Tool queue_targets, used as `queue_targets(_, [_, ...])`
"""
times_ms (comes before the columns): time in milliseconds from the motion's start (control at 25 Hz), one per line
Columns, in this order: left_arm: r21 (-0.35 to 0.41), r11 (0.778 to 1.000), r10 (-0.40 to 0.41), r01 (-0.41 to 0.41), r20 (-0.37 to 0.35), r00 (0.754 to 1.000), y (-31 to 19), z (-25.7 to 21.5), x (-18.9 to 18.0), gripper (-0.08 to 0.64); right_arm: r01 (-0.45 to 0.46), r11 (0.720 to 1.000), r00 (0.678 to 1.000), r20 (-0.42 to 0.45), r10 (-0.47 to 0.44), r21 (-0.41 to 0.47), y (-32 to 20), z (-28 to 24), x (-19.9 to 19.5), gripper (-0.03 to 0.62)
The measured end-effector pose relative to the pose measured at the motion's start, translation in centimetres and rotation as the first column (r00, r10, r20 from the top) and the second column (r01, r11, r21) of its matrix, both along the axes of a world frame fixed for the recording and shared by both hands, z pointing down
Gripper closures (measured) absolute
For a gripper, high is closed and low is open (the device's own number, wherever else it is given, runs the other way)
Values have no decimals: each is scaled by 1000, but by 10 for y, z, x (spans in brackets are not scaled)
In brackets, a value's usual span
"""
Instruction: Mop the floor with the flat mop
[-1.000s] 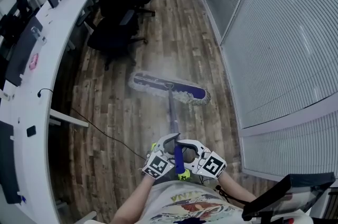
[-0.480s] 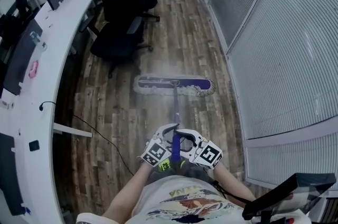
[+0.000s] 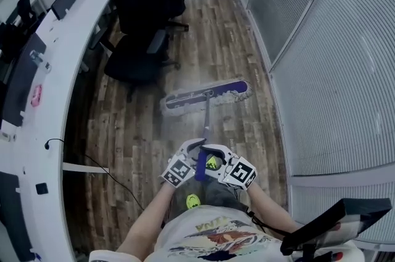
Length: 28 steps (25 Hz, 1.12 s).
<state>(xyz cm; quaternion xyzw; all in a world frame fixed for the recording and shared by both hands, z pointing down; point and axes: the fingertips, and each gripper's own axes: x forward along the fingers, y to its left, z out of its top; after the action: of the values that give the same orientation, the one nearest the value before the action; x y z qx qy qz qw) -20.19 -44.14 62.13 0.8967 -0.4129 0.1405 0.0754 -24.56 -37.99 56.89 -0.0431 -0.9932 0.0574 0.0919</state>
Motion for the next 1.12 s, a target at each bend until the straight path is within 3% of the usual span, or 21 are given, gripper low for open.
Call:
queue_targets(480, [-21, 997, -69, 69, -10, 998, -256, -4, -66, 368, 60, 998, 998, 8, -60, -5, -254, -8, -61, 339])
queue_targets(680, [-30, 997, -68, 68, -4, 998, -335, -5, -81, 368, 48, 999, 999, 12, -47, -15, -333, -9, -75, 339])
queue_targets(800, [-25, 998, -51, 52, 20, 998, -355, -11, -82, 368, 27, 1000, 1000, 12, -27, -3, -354, -14, -76, 341])
queue_targets(880, [-9, 1000, -29, 29, 74, 997, -354, -12, -77, 368, 8, 1000, 1000, -2, -8, 29, -353, -15, -72, 341])
queue_targets(1120, [27, 1000, 5, -10, 171, 985, -287, -10, -50, 380, -2, 992, 998, -68, 11, 130, -284, -16, -46, 351])
